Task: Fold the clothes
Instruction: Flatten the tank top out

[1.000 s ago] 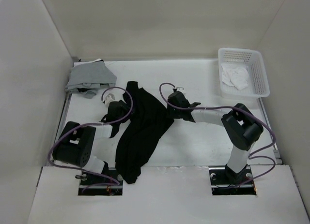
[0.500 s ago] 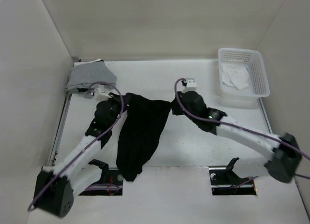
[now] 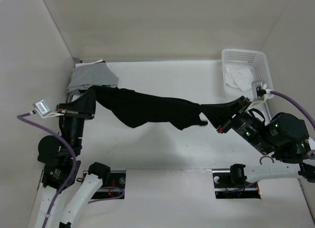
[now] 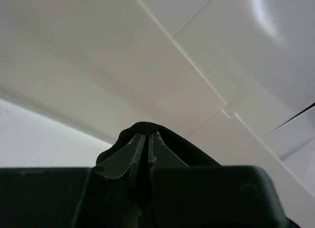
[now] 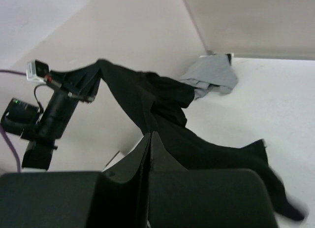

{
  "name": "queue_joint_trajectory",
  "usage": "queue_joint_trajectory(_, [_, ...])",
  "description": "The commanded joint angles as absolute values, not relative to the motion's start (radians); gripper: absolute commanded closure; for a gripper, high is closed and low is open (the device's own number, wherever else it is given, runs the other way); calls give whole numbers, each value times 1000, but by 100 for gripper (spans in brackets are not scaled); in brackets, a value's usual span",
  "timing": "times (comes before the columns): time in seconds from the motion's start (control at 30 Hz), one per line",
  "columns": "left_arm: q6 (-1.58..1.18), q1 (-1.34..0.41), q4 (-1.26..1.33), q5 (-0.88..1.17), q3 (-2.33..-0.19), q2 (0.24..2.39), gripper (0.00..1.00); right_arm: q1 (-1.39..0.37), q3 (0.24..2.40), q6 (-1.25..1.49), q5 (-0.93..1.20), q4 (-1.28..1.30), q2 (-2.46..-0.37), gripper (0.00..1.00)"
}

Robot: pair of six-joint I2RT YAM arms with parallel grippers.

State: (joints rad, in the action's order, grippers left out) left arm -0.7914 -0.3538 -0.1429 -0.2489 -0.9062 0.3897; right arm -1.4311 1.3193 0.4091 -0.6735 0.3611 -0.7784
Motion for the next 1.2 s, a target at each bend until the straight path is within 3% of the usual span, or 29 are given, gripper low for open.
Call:
queue_joint_trajectory(0.0, [-704, -343, -187, -294, -996, 403, 100, -1516, 1382, 341, -833, 393, -796, 100])
queue_joint_trajectory(0.17, [-699, -355, -118, -299, -939, 537, 99, -1446, 1333, 310, -818, 336, -831, 100])
queue_joint_trajectory(0.3, [-735, -352, -20, -305, -830, 691, 99, -1112, 1215, 417, -509, 313, -880, 100])
queue_joint_trajectory(0.47, [-747, -269, 138, -312, -833, 1025, 97, -690, 1062, 544, -140, 151, -1125, 100])
queue_joint_trajectory(0.57, [-709, -275, 224, -295, -1012, 1343, 97, -647, 1028, 590, -158, 98, -1293, 100])
queue_joint_trajectory(0.67, [-625, -315, 193, -288, -1347, 1691, 95, -566, 996, 640, -169, 62, -1422, 99])
queue_joint_trajectory(0.7, [-594, -340, 154, -284, -1529, 1845, 88, -511, 989, 669, -172, 34, -1480, 91])
queue_joint_trajectory(0.8, [-565, -384, -13, -249, -1803, 2023, 39, -441, 1012, 704, -172, 34, -1581, 64])
queue_joint_trajectory(0.87, [-551, -406, -16, -247, -1763, 1991, 29, -450, 979, 701, -184, 11, -1568, 54])
queue_joint_trajectory(0.97, [-552, -418, 98, -277, -1541, 1861, 27, -488, 896, 677, -215, -37, -1522, 48])
queue_joint_trajectory(1.0, [-561, -423, 145, -302, -1425, 1792, 27, -498, 861, 672, -213, -49, -1510, 49])
queue_joint_trajectory(1.07, [-603, -427, 190, -325, -1265, 1696, 29, -505, 832, 670, -196, -58, -1503, 63])
queue_joint_trajectory(1.13, [-644, -445, 227, -340, -1084, 1588, 34, -533, 787, 676, -173, -60, -1480, 92])
queue_joint_trajectory(1.17, [-675, -455, 242, -371, -931, 1497, 48, -551, 758, 683, -182, -60, -1447, 100])
